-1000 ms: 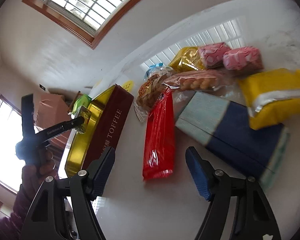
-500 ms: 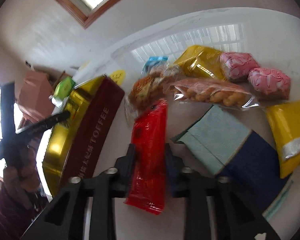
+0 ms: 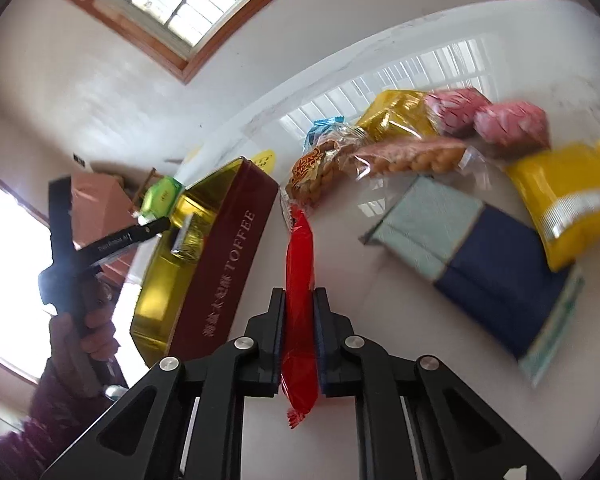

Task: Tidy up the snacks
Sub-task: 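Lower the black packet into the tin and open the left gripper while the right gripper grasps the red packet, then carry the red packet into the gold tin and open the right gripper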

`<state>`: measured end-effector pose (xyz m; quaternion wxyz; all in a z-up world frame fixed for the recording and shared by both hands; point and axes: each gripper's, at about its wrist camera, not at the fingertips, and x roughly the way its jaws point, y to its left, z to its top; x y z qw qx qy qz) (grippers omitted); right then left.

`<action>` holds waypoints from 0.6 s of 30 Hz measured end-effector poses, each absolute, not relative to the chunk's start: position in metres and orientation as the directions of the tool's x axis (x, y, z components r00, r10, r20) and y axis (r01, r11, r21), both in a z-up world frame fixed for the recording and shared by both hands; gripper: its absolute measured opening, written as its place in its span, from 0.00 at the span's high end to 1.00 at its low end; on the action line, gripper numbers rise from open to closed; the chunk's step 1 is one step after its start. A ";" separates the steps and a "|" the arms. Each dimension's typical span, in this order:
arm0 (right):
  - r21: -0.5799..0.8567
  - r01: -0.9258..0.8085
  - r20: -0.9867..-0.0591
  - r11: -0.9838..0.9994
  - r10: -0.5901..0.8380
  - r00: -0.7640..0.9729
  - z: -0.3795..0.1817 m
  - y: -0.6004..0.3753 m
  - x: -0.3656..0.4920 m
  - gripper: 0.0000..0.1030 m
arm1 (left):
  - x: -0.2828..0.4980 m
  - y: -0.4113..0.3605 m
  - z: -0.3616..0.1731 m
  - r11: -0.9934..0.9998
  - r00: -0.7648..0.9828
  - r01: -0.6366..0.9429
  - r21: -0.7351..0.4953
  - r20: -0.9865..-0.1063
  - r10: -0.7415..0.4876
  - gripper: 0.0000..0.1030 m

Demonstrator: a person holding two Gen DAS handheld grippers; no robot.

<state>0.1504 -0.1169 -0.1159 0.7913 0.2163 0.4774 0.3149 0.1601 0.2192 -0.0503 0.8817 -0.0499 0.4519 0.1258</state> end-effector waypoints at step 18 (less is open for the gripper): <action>0.778 -0.179 -0.508 0.602 0.771 0.385 -0.104 -0.140 0.131 0.89 | 0.069 0.190 -0.027 0.968 0.626 -0.246 -0.038 -0.769 0.128 0.59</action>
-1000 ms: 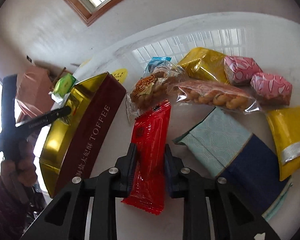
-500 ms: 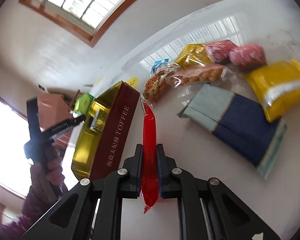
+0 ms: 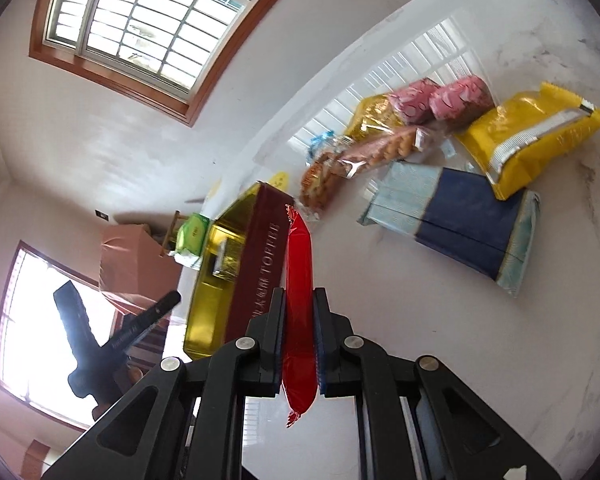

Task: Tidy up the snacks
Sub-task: 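Carry the red packet into the gold tin and open the right gripper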

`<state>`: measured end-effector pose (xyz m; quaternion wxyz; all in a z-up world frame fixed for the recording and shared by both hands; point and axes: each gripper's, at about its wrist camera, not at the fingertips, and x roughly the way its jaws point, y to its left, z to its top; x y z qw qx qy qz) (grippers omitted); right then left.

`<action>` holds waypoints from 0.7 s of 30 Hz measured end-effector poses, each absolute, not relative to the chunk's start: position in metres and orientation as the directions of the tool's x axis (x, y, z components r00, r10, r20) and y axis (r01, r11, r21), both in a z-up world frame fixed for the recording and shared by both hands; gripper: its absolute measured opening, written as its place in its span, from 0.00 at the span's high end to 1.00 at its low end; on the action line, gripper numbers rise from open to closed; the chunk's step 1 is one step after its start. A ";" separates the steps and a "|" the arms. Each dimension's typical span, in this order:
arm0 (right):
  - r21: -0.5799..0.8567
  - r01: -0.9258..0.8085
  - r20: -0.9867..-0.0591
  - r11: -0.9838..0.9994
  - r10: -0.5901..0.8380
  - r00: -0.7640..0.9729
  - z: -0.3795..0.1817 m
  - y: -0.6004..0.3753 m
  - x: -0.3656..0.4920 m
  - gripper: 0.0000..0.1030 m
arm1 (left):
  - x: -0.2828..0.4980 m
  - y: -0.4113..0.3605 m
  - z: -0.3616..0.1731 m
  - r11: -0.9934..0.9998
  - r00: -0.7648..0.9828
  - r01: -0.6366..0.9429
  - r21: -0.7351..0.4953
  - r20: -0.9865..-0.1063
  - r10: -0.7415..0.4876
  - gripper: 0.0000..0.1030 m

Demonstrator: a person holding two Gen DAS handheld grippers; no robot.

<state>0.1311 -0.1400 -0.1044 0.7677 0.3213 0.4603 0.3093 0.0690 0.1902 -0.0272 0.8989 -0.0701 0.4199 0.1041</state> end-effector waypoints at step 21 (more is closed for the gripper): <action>0.771 -0.306 -0.505 0.558 0.829 0.240 -0.072 0.021 0.209 0.89 | 0.009 0.215 -0.017 0.965 0.661 -0.261 -0.018 -0.732 0.165 0.38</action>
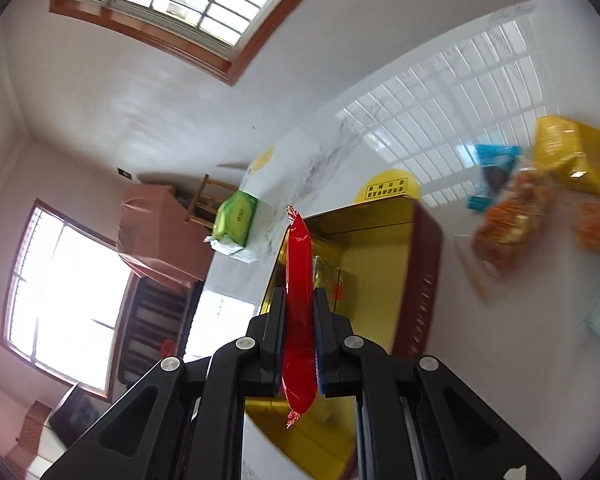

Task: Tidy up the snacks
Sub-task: 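Carry the red packet into the gold tin and open the right gripper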

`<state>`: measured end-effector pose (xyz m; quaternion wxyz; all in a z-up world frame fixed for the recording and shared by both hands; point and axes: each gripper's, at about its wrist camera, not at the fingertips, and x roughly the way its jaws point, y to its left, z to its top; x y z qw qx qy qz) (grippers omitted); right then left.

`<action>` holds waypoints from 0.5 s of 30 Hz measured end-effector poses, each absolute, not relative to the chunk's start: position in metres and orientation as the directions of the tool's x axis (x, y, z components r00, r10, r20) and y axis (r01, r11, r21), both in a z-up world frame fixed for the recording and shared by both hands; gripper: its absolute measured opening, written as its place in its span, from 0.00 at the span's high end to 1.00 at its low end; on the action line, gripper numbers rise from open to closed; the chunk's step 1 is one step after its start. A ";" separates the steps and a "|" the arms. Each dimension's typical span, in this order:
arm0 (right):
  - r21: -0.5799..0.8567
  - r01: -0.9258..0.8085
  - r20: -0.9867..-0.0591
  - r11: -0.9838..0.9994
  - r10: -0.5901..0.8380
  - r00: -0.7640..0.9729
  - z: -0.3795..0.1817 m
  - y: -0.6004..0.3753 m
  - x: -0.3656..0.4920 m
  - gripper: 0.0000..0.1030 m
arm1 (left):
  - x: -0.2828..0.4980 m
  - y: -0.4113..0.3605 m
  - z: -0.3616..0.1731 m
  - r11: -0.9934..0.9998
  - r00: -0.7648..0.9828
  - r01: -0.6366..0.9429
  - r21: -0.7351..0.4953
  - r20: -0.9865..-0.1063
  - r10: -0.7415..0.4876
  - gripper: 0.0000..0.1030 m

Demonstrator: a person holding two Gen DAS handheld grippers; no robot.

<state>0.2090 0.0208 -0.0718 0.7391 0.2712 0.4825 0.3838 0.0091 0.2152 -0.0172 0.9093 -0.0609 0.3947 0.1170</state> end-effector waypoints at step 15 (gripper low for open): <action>0.636 -0.315 -0.672 0.704 0.706 0.222 -0.107 0.081 0.238 0.89 | -0.003 0.240 -0.021 0.969 0.688 -0.243 -0.051 -0.713 0.135 0.34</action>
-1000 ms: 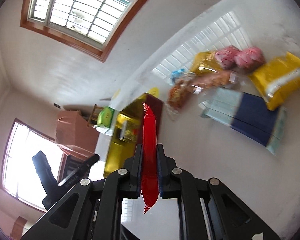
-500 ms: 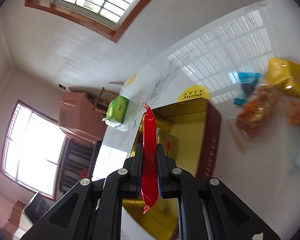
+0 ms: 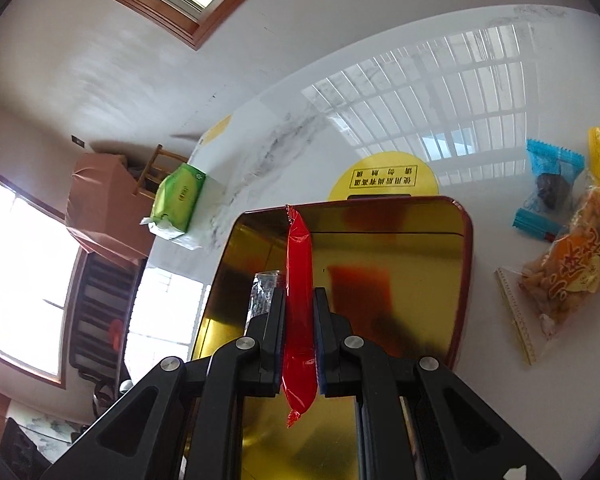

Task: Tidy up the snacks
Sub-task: 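Carry the red packet into the gold tin and open the right gripper, then move the left gripper to the blue-and-white packet while the right gripper approaches the yellow packet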

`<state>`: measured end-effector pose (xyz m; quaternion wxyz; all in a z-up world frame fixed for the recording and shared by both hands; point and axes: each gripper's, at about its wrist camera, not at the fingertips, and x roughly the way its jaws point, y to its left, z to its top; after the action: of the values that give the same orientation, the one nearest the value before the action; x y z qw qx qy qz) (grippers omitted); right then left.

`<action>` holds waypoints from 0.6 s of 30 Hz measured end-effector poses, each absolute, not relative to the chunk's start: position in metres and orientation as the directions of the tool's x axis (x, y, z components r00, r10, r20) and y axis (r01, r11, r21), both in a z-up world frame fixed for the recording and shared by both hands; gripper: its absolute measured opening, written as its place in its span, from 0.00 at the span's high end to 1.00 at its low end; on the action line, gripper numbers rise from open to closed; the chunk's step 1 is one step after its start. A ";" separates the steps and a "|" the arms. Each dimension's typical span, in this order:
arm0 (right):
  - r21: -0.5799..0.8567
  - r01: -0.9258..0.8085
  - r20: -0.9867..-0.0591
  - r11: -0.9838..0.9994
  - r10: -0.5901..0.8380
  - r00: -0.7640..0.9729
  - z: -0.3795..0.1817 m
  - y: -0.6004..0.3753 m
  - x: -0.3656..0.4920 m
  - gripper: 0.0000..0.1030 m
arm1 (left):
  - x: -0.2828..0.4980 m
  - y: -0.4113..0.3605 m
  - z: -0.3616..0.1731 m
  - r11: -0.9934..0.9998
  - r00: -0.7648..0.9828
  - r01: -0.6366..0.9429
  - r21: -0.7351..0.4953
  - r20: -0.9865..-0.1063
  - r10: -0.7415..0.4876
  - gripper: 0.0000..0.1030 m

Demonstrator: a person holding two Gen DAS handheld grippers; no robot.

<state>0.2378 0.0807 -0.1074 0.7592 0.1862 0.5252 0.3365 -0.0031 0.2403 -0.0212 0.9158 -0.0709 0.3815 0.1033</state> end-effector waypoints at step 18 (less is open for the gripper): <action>0.195 -0.522 -0.674 0.830 0.500 0.544 -0.056 0.085 0.187 0.42 | -0.009 0.240 -0.025 0.963 0.690 -0.269 -0.034 -0.704 0.168 0.34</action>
<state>0.1867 0.0849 -0.0555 0.8785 -0.0144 0.3787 0.2909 -0.0087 0.2404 -0.0252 0.9167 -0.0672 0.3754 0.1193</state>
